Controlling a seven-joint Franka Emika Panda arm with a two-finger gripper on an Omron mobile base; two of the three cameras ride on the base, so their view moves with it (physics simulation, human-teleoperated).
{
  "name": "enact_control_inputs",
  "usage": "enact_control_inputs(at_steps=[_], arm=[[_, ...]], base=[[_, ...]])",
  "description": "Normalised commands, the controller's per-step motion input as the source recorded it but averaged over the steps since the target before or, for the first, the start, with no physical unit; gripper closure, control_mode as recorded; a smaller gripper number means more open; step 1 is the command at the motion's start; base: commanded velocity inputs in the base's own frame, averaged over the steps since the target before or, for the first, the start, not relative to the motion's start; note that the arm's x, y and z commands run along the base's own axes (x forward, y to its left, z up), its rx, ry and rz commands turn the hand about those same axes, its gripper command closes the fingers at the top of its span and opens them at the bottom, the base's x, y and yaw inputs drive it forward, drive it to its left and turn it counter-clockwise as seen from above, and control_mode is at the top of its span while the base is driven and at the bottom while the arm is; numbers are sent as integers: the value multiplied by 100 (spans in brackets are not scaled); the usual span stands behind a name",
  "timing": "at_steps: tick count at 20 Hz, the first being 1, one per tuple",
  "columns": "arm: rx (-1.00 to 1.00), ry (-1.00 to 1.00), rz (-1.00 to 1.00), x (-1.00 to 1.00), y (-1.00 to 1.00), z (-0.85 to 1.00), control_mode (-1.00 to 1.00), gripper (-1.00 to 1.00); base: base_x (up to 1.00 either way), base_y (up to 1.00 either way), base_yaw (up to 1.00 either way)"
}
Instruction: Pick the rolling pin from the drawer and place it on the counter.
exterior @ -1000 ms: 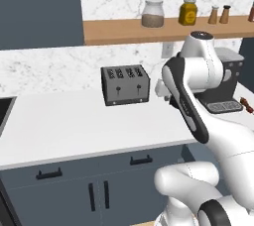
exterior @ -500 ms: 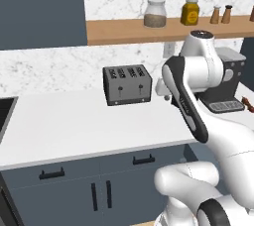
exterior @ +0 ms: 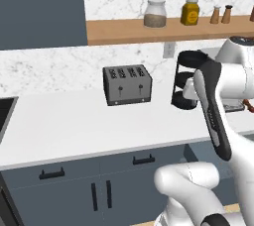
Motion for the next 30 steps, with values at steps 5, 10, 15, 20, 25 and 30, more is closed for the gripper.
enact_control_inputs(at_steps=[5,10,15,20,25,30], arm=[[13,0,-36,-61,-100,-2,-100,-100],[10,2,-35,-42,-100,-19,-100,-100],[13,11,-41,-44,-100,-53,-100,-100],[16,17,-40,-45,-100,-85,-100,-100],[23,22,-36,-3,-100,-100,-100,-100],[9,12,-3,70,-79,-88,-100,-100]], base=[[0,0,0],[0,0,0],[0,0,0],[0,0,0],[0,0,0],[0,0,0]])
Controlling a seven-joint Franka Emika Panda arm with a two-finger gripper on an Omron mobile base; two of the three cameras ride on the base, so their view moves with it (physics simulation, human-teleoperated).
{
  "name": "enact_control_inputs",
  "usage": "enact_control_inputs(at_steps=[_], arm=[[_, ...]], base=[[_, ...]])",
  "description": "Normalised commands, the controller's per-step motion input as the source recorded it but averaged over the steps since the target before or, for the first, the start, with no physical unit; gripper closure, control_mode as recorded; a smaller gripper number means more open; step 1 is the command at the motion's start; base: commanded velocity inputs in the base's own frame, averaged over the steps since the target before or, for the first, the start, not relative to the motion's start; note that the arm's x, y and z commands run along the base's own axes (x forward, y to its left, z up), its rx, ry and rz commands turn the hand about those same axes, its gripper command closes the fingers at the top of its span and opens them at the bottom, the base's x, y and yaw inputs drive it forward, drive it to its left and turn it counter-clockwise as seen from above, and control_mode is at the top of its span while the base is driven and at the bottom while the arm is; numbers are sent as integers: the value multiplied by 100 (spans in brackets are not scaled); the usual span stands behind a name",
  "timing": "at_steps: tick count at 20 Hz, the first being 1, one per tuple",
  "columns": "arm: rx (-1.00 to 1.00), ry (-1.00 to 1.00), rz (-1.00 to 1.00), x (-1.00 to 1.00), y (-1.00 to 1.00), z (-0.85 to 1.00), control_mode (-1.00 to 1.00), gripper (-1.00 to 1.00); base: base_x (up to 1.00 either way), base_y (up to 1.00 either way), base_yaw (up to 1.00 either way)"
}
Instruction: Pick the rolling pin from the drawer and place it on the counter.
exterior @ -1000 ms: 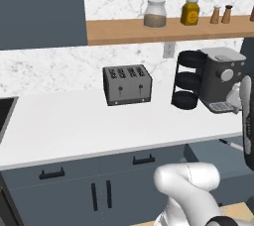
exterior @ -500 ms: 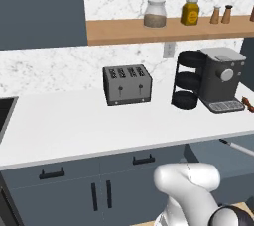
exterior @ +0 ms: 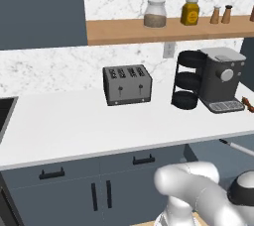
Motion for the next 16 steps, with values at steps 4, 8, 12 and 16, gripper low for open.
enact_control_inputs(at_steps=[4,8,12,16], arm=[[0,3,0,89,-50,-74,-100,-100],[0,-1,0,44,-33,-67,-100,-100],[0,-1,0,0,-13,-49,-100,-100],[0,0,0,0,0,-43,-100,-100]], base=[[0,0,0],[0,0,0],[0,0,0],[0,0,0]])
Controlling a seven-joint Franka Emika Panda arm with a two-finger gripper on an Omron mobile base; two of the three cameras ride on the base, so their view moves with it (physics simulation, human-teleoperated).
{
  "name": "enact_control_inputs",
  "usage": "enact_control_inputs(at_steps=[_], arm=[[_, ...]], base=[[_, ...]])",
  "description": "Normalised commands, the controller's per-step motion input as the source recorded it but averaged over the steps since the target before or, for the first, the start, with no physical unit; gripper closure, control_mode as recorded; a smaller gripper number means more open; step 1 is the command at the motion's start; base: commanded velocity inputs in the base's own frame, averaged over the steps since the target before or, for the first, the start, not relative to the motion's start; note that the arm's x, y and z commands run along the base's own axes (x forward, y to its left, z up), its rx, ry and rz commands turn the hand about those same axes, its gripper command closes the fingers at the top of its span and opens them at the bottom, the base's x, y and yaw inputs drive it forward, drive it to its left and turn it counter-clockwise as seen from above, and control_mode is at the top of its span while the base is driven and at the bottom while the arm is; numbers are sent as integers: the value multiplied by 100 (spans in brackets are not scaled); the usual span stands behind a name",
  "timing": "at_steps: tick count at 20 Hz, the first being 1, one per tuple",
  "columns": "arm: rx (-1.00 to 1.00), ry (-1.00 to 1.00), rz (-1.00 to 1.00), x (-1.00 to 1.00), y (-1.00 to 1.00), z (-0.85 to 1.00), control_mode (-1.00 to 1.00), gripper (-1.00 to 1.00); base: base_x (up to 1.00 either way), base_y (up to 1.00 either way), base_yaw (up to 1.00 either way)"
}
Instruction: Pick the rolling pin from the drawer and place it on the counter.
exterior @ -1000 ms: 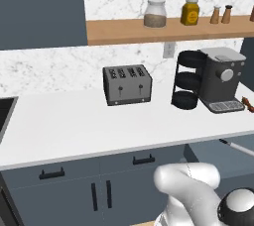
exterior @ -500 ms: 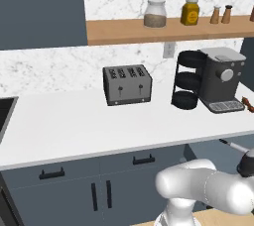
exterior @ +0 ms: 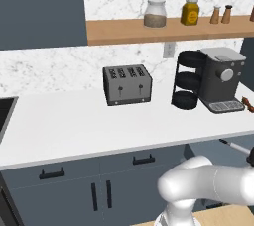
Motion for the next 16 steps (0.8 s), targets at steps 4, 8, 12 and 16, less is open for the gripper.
enact_control_inputs(at_steps=[4,8,12,16], arm=[[0,0,0,8,0,-33,-100,-100],[0,0,0,13,0,-37,-100,-100],[0,4,0,0,0,-29,-100,-100],[-1,1,0,-34,0,-12,-100,-100]], base=[[0,0,0],[0,0,0],[0,0,0],[0,0,0]])
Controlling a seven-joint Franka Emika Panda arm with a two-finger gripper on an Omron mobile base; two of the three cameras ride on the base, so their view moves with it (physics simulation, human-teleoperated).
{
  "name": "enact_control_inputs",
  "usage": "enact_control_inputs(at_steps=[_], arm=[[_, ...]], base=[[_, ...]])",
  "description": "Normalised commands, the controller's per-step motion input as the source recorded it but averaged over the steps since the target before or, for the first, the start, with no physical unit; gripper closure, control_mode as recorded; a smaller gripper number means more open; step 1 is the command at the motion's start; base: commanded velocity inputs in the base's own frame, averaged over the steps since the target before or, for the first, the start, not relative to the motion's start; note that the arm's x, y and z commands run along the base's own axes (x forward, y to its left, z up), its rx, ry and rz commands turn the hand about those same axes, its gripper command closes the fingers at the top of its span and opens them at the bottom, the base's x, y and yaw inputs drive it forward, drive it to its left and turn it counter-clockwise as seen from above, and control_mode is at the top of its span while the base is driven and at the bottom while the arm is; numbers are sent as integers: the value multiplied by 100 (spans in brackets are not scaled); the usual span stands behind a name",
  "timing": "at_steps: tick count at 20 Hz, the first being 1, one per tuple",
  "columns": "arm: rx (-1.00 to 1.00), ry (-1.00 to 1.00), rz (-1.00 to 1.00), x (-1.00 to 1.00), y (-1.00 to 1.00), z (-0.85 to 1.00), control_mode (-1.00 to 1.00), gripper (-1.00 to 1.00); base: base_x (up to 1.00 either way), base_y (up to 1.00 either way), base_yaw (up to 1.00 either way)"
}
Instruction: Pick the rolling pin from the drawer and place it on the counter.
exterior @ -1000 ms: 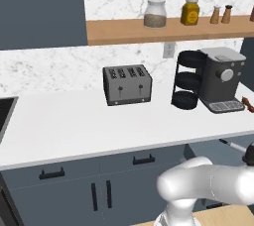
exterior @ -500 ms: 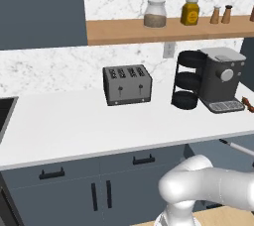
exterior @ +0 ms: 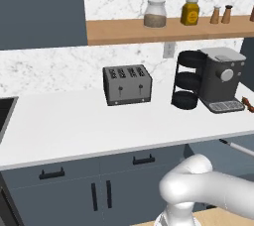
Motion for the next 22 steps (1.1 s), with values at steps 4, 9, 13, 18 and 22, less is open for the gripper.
enact_control_inputs(at_steps=[4,9,13,18,22], arm=[[0,0,-2,-97,0,-11,-100,-100],[0,-1,-7,-100,0,-10,-100,-100],[0,-8,-10,-100,-3,-5,-100,-100],[-2,-39,-11,-35,3,73,-100,-100],[0,-21,5,34,14,100,-100,-100]], base=[[0,0,0],[0,0,0],[0,0,0],[0,0,0],[0,0,0]])
